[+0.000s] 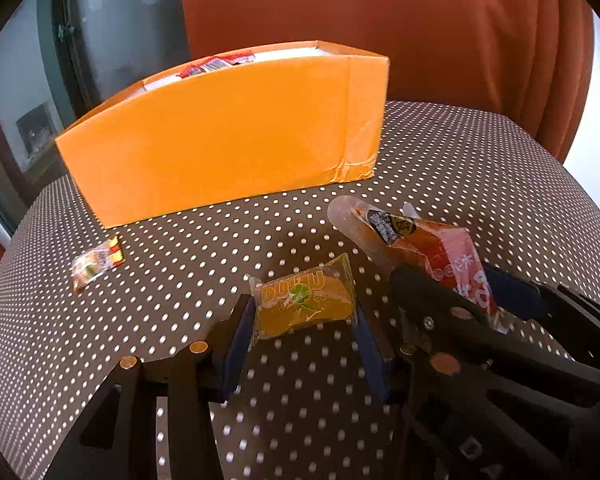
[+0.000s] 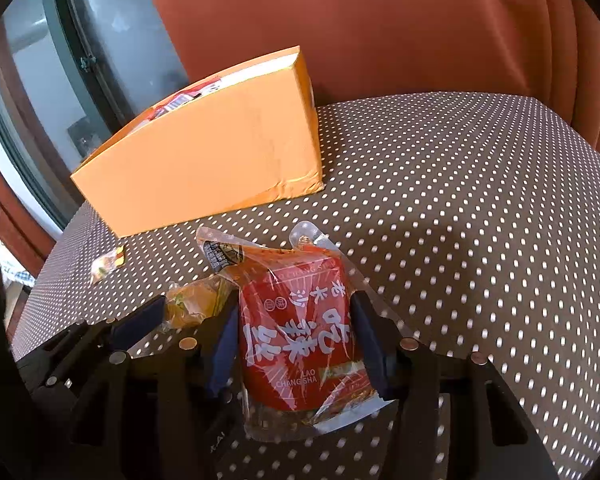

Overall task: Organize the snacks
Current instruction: 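Lift the red tray and yellow-green cake and carry both over the orange box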

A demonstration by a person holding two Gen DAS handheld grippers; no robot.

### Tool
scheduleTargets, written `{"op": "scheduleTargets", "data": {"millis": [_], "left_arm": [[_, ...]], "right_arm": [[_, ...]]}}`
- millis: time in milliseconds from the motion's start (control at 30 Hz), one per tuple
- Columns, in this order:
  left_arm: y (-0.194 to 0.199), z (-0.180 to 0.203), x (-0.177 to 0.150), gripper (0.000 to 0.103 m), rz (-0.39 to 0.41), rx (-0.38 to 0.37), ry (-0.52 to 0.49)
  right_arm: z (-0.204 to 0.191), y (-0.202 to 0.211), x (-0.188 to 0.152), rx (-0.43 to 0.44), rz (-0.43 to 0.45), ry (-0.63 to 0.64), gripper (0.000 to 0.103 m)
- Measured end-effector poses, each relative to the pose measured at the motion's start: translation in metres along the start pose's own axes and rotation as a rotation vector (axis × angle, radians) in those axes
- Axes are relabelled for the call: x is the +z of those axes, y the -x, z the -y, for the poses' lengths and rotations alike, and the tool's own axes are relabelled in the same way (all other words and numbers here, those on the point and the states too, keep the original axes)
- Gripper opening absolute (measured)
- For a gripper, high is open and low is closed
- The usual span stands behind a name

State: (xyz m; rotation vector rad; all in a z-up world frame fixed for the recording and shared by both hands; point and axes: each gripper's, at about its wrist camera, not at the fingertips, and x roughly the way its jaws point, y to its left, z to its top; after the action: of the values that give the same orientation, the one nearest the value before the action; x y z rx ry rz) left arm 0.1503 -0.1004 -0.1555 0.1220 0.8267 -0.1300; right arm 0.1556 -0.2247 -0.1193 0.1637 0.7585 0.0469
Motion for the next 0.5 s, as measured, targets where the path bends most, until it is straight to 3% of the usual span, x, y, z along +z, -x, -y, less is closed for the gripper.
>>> {"op": "scheduleTargets", "data": {"millis": [267,500], "left_arm": [[0.028,-0.004,-0.023,0.051,0.008,-0.017,0.009],[0.048,-0.006,-0.013,0.051,0.058,-0.02,0.012]], "right_arm": [[-0.012,0.013,-0.012,0.001,-0.001,-0.004,0.054],[-0.026,0.033,-0.011,-0.01,0.042,0.008,0.053]]}}
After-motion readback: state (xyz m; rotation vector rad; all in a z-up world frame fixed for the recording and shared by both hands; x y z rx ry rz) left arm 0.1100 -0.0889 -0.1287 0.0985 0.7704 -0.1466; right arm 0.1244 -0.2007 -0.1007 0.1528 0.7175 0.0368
